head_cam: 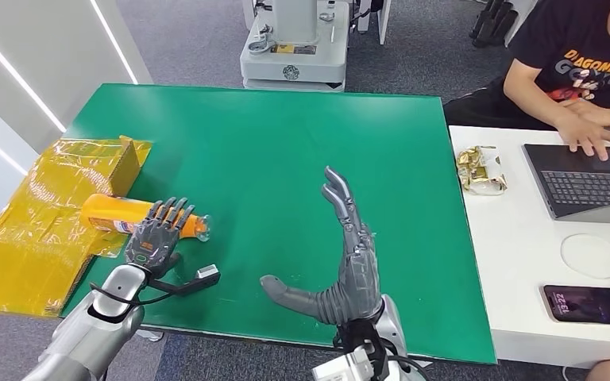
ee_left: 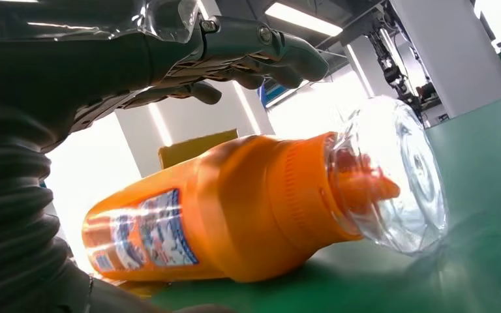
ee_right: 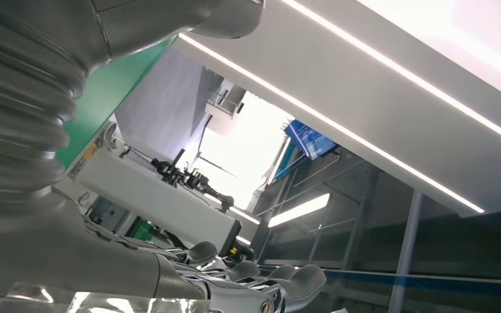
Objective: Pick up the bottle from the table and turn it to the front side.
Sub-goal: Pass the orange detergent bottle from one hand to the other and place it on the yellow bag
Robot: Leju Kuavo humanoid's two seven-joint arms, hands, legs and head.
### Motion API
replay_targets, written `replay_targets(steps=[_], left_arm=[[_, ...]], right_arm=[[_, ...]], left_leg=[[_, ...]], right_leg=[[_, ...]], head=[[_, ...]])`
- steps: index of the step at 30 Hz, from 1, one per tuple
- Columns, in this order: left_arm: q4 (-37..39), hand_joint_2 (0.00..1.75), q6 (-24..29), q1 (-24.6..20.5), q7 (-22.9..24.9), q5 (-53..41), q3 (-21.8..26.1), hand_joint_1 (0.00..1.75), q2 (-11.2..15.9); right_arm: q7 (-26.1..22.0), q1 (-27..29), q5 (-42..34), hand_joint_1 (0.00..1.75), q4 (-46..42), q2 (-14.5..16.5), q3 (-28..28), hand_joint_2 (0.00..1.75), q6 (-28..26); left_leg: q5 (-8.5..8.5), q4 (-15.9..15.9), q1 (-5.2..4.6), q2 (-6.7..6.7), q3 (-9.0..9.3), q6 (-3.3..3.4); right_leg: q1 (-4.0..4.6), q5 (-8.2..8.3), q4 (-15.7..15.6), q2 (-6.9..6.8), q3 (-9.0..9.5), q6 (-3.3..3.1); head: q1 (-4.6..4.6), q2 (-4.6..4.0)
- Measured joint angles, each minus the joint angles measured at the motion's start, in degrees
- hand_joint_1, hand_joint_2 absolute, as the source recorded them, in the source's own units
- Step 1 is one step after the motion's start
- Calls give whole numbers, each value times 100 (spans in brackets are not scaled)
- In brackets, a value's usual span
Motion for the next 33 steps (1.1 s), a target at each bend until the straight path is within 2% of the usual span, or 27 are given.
replay_targets(steps=[9,15,18,20,21,25,26,29,33], left_arm=[[8,175,186,47,38,-141,128,0,-62],[-419,175,1337,379,-58,-55,456,0,-198],[-912,175,1544,585,-272,41,709,0,-303],[-1300,175,1564,723,-601,150,917,0,-401],[-1519,175,1568,791,-932,252,1060,0,-489],[-2362,175,1571,974,-3082,916,1988,0,-1102],[-2512,175,1570,1000,-3438,1079,2237,0,-1263],[-2866,175,1568,1065,-3766,1663,2675,0,-1577],[-3087,175,1562,1114,-3816,2647,2725,0,-1813]], right_arm=[[-23,-101,-156,0,99,0,110,175,-87],[-16,-121,-163,0,114,-1,139,175,-101],[-4,-122,-161,0,114,-2,142,175,-101],[-1,-124,-161,0,114,-2,146,175,-101],[1,-126,-160,0,114,-2,149,175,-101],[5,-151,-161,0,116,-2,163,175,-97],[7,-157,-162,0,116,-2,166,175,-95],[19,-164,-171,0,116,-6,168,175,-96],[21,-166,-190,0,116,-20,169,175,-106]], left_leg=[[0,0,0,0,2,0],[0,0,0,1,1,0],[-2,0,-1,0,0,0],[-2,0,-1,1,0,-1],[-2,1,-1,0,0,-1],[-1,1,-1,0,1,1],[-2,1,-1,2,2,1],[-2,3,-1,0,3,2],[-2,3,-1,-6,3,2]], right_leg=[[0,0,0,0,2,0],[0,0,-2,1,1,0],[0,-1,-3,0,1,0],[0,0,-4,1,1,0],[0,0,-4,0,1,0],[-1,0,-4,-1,5,1],[-1,0,-4,1,5,1],[-1,1,-5,-2,5,1],[-1,0,-4,-7,6,1]], head=[[-1,0],[1,0],[1,0],[1,0],[1,0],[2,0],[1,0],[0,0],[0,0]])
